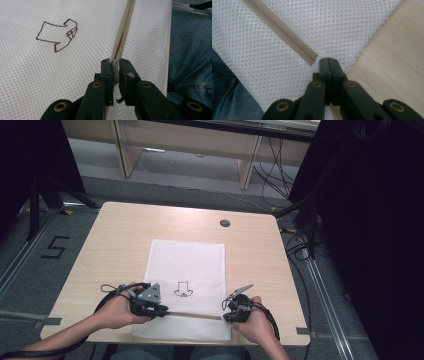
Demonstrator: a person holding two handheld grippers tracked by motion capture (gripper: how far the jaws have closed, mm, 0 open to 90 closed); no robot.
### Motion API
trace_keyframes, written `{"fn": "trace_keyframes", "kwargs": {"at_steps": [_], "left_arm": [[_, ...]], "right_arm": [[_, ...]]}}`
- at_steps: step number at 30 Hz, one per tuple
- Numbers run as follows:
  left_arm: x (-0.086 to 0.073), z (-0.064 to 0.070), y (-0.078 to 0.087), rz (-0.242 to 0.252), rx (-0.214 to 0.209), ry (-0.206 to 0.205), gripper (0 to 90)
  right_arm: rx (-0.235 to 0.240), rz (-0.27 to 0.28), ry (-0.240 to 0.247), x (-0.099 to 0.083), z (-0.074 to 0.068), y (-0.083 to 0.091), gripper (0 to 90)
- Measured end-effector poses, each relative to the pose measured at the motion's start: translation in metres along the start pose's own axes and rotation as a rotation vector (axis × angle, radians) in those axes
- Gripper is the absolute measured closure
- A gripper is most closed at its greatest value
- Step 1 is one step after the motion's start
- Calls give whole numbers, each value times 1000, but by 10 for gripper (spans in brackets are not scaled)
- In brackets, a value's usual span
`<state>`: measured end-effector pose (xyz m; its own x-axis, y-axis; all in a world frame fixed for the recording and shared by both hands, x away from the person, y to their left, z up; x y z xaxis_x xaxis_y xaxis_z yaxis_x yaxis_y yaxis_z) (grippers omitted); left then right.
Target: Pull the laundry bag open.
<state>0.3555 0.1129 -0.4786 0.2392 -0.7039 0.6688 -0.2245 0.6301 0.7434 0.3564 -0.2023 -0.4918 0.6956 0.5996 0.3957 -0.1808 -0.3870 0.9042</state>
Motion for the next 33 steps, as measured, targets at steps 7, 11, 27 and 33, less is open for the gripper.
{"fn": "trace_keyframes", "kwargs": {"at_steps": [7, 11, 27, 33], "left_arm": [[-4, -2, 2, -2, 9, -1, 821], [-4, -2, 3, -2, 12, 2, 821], [-9, -5, 7, 4, 16, 24, 821], [-10, -5, 6, -4, 14, 19, 821]], "right_arm": [[-11, -17, -35, 0, -2, 1, 900], [-4, -2, 0, 0, 0, 0, 900], [-8, -15, -19, 0, -1, 0, 900], [-8, -18, -29, 0, -2, 1, 900]]}}
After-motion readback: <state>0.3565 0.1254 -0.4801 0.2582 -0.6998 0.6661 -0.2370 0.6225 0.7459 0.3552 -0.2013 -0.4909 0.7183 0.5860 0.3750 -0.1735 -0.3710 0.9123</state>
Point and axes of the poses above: each handheld gripper's, and its own axes: y roughly backward along the jaws, x roughly out of its top, z roughly to its right, the point moved 1 cm from there along -y, roughly forward along the jaws, and after that the axes turned 3 degrees about x, right-handed, at the moved point
